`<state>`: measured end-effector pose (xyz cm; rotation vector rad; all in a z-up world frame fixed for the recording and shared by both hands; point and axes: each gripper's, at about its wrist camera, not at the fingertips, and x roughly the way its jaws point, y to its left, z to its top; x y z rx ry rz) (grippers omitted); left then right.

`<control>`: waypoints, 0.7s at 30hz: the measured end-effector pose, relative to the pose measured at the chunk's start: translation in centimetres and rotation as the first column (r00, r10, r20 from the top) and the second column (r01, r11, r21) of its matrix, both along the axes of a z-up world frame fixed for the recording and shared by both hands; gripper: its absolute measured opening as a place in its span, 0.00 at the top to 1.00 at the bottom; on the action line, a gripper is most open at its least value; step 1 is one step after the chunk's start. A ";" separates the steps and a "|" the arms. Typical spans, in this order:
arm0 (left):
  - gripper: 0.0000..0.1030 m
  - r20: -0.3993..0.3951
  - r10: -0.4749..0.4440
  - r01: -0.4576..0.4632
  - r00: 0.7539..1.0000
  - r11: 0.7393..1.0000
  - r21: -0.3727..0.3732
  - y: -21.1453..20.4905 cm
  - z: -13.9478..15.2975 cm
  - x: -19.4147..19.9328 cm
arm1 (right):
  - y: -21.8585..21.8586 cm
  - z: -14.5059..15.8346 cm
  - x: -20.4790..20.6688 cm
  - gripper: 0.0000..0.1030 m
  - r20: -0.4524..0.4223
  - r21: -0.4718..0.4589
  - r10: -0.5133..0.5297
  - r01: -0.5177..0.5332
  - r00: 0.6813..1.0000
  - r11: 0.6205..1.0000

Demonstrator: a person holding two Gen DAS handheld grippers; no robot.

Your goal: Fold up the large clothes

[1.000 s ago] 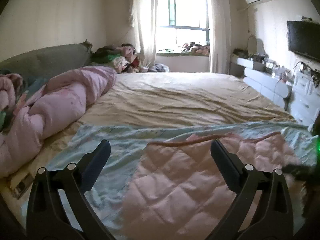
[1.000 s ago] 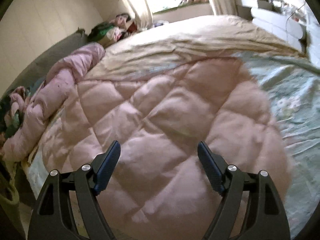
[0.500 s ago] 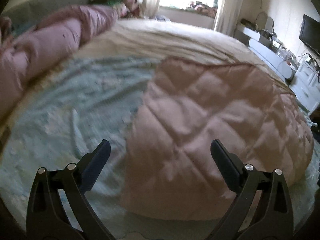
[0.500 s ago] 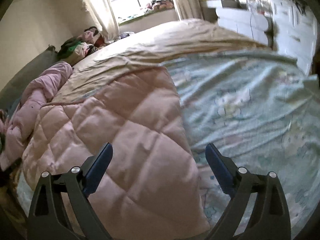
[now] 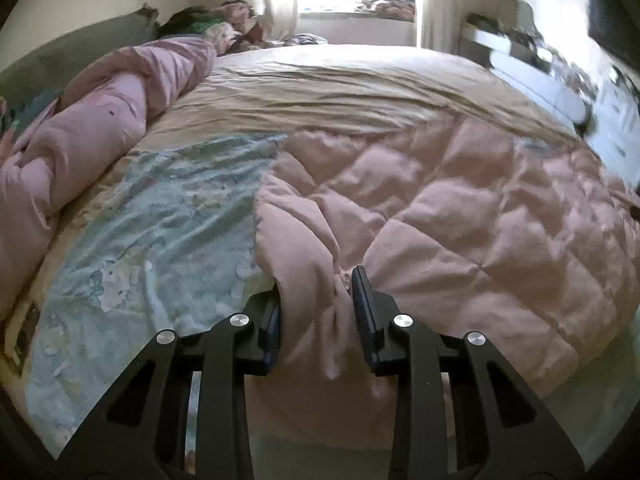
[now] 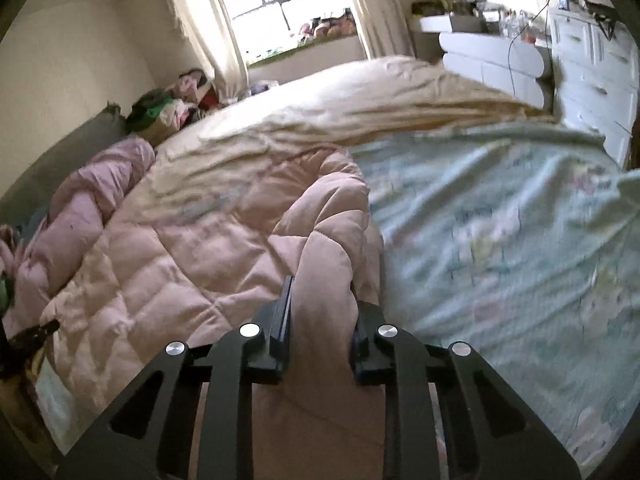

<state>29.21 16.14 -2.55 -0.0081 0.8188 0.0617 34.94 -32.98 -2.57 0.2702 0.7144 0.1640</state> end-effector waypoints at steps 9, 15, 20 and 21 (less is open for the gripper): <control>0.77 -0.059 0.077 -0.071 0.995 0.991 0.112 -1.0 -2.0 5.4 | 0.8 -2.4 6.5 0.80 -0.082 -0.058 -0.070 0.065 0.994 0.996; 0.76 -0.086 0.094 -0.085 0.992 0.991 0.102 -0.6 -4.3 6.6 | 1.5 -5.1 8.2 0.79 -0.121 -0.077 -0.093 0.084 0.988 0.993; 0.76 -0.088 0.094 -0.084 0.992 0.991 0.105 -0.8 -5.0 7.1 | 1.8 -6.1 9.1 0.77 -0.144 -0.088 -0.104 0.092 0.984 0.992; 0.76 -0.088 0.095 -0.086 0.992 0.991 0.102 -0.8 -5.1 7.2 | 1.8 -6.3 9.1 0.76 -0.149 -0.085 -0.107 0.095 0.983 0.992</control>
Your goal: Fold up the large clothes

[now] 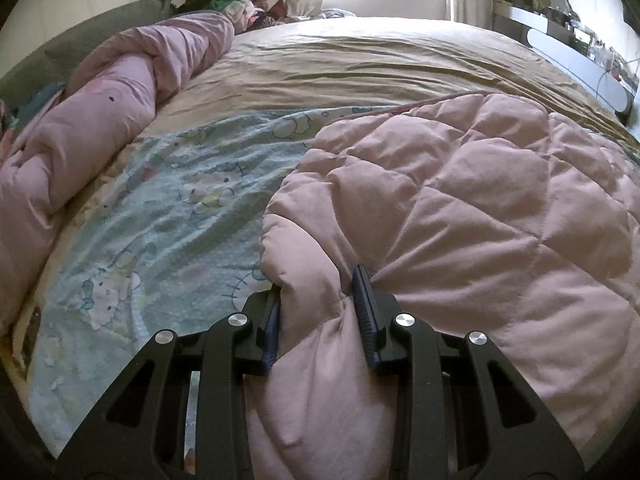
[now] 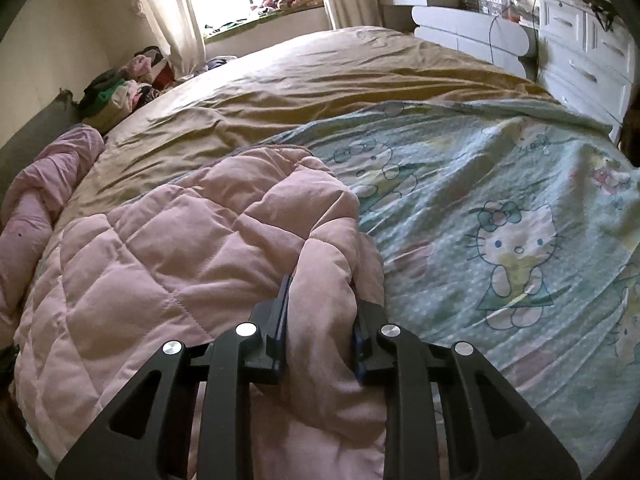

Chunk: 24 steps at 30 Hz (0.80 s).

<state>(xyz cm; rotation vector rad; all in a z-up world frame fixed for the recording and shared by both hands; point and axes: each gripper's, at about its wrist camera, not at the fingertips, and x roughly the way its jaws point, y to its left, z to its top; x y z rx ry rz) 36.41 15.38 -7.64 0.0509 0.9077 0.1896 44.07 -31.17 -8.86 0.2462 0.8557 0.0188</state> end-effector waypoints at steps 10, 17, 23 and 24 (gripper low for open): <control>0.76 0.000 0.006 -0.006 1.000 1.000 -0.006 -0.1 -0.2 0.2 | 0.1 -0.9 0.9 0.71 -0.025 -0.010 -0.011 0.011 1.000 1.000; 0.46 0.032 0.022 -0.021 0.999 0.999 -0.032 0.6 1.3 -1.4 | -0.6 1.0 -0.9 0.45 -0.024 -0.011 -0.049 0.049 0.998 0.999; 0.27 0.100 0.006 -0.002 0.995 0.999 -0.034 -0.3 4.0 -3.9 | -0.4 4.7 -5.9 0.34 0.118 -0.008 -0.016 0.017 0.993 1.000; 0.26 0.115 0.001 0.003 0.993 0.999 -0.034 -0.6 4.4 -4.4 | -0.2 5.1 -6.6 0.28 0.135 -0.010 0.000 0.002 0.991 1.000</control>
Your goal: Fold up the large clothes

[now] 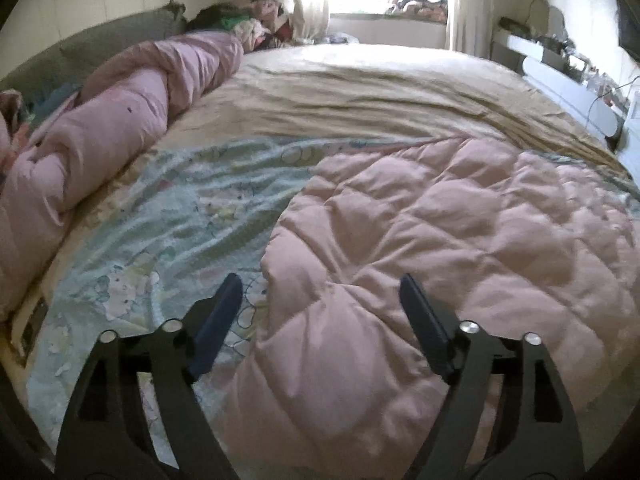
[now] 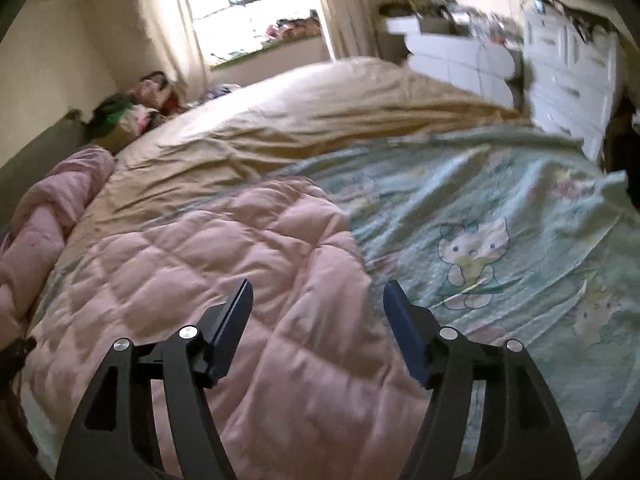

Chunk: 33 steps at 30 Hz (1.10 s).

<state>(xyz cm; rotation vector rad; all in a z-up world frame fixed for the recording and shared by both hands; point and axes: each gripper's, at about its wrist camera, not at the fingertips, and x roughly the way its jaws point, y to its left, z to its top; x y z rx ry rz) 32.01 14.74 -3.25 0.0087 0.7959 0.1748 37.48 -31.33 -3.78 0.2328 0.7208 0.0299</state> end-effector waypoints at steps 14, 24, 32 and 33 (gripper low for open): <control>0.18 -0.089 -0.148 0.145 0.985 0.989 -0.042 -8.6 -2.8 -1.7 | 11.1 -1.7 -2.6 0.25 -0.083 -0.148 0.304 -0.313 0.949 0.938; 0.08 -0.141 -0.116 0.097 0.983 0.986 -0.138 -7.4 -5.4 0.1 | 12.2 -5.7 0.1 0.17 -0.212 -0.124 0.262 -0.292 0.941 0.948; 0.08 -0.073 -0.047 0.037 0.996 0.991 -0.131 -4.3 -2.1 -3.4 | 6.4 -1.1 -3.5 0.14 -0.089 0.011 0.212 -0.212 0.973 0.977; 0.08 -0.065 -0.029 0.019 0.997 0.989 -0.144 -3.5 -1.7 -3.9 | 5.4 -0.7 -4.0 0.14 -0.076 0.027 0.196 -0.195 0.978 0.980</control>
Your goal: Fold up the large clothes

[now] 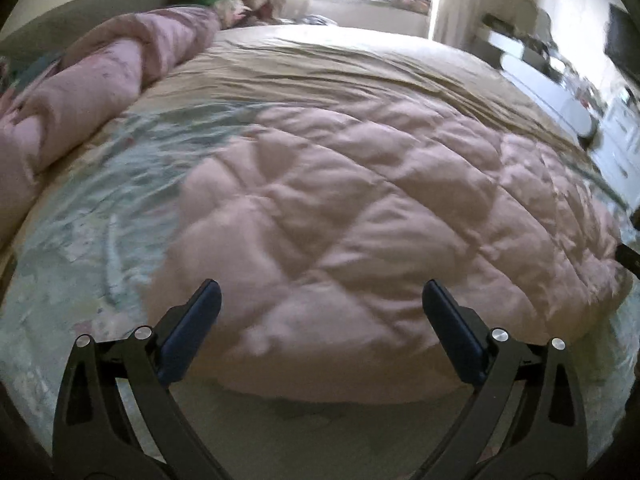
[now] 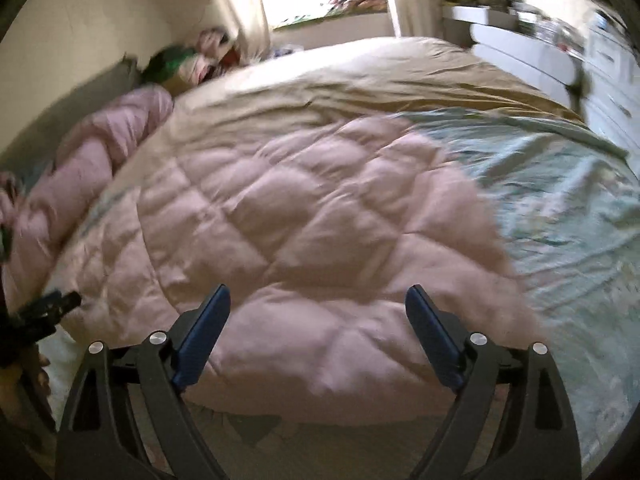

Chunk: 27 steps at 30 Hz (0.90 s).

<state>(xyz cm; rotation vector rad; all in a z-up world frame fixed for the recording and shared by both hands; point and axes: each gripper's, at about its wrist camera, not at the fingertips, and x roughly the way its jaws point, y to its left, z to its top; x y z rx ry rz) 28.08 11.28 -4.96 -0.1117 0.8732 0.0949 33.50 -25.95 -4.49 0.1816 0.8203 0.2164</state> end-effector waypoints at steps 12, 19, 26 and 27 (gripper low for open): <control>0.08 0.030 0.150 -0.149 0.988 0.989 -0.015 7.1 1.6 -4.0 | -9.6 1.1 -5.2 0.04 0.018 0.054 -0.184 0.183 0.983 0.982; 0.08 -0.015 0.164 -0.164 0.986 0.986 -0.031 9.0 0.2 -6.1 | -12.7 -0.6 -6.9 0.04 -0.041 0.115 -0.228 0.232 0.973 0.966; 0.08 -0.066 0.162 -0.163 0.985 0.986 -0.014 9.3 -1.8 -7.5 | -13.1 -2.0 -7.5 0.04 -0.080 0.155 -0.223 0.233 0.972 0.960; 0.08 -0.072 0.157 -0.158 0.985 0.987 -0.011 9.2 -2.0 -7.5 | -13.0 -2.1 -7.5 0.04 -0.082 0.158 -0.219 0.230 0.972 0.960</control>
